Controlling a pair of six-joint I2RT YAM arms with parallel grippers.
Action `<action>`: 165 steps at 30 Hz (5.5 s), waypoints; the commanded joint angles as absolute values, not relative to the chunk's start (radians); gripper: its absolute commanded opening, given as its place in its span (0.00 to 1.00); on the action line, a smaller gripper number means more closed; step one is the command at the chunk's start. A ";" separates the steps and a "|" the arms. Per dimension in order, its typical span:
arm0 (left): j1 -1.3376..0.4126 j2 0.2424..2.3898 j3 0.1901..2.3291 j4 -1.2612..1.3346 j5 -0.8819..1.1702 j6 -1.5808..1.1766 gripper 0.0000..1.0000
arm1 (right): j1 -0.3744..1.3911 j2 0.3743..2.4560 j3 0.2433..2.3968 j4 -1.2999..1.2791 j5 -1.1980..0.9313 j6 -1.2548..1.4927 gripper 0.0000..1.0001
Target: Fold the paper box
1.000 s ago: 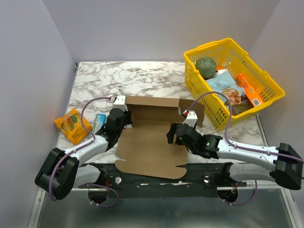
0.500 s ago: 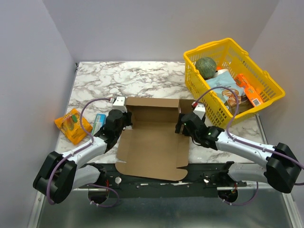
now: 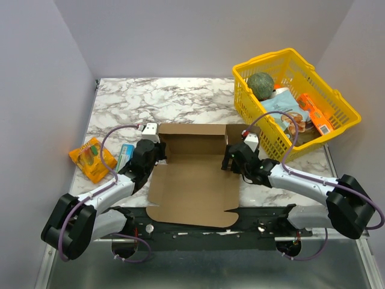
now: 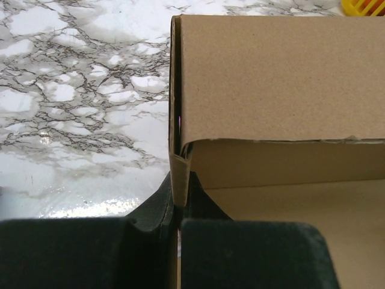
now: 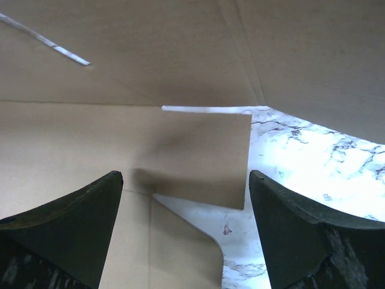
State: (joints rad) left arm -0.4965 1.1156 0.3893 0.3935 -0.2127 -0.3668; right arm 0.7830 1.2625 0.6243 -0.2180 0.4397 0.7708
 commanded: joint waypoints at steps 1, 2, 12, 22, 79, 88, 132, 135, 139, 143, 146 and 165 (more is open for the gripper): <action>-0.492 1.094 0.380 0.402 -0.187 -0.387 0.00 | 0.764 1.276 0.603 -0.201 0.428 0.798 0.94; -0.492 1.094 0.380 0.402 -0.187 -0.387 0.00 | 0.762 1.275 0.603 -0.199 0.428 0.798 0.94; -0.492 1.129 0.391 0.413 -0.166 -0.388 0.00 | 0.761 1.265 0.638 -0.157 0.423 0.750 0.73; -0.543 1.209 0.440 0.376 -0.233 -0.338 0.00 | 0.820 1.333 0.722 -0.143 0.472 0.696 0.62; -0.568 1.273 0.469 0.376 -0.199 -0.341 0.00 | 1.034 1.529 0.810 -0.009 0.630 0.646 0.70; -0.569 1.285 0.474 0.377 -0.193 -0.341 0.00 | 1.046 1.499 0.785 0.052 0.643 0.626 0.73; -0.535 1.256 0.485 0.304 -0.249 -0.302 0.00 | 1.072 1.007 0.712 -0.316 0.413 0.504 0.94; -0.534 1.259 0.485 0.308 -0.233 -0.305 0.00 | 1.071 0.878 0.751 -0.411 0.412 0.489 0.96; -0.534 1.266 0.483 0.316 -0.224 -0.307 0.00 | 1.048 0.822 0.905 -0.607 0.534 0.575 1.00; -0.534 1.262 0.477 0.334 -0.203 -0.301 0.00 | 0.908 0.862 1.034 -0.672 0.433 0.542 1.00; -0.534 1.255 0.469 0.348 -0.184 -0.293 0.00 | 0.799 0.925 1.101 -0.672 0.387 0.483 1.00; -0.534 1.186 0.442 0.359 -0.195 -0.278 0.00 | 0.621 1.060 1.059 -0.637 0.356 0.276 1.00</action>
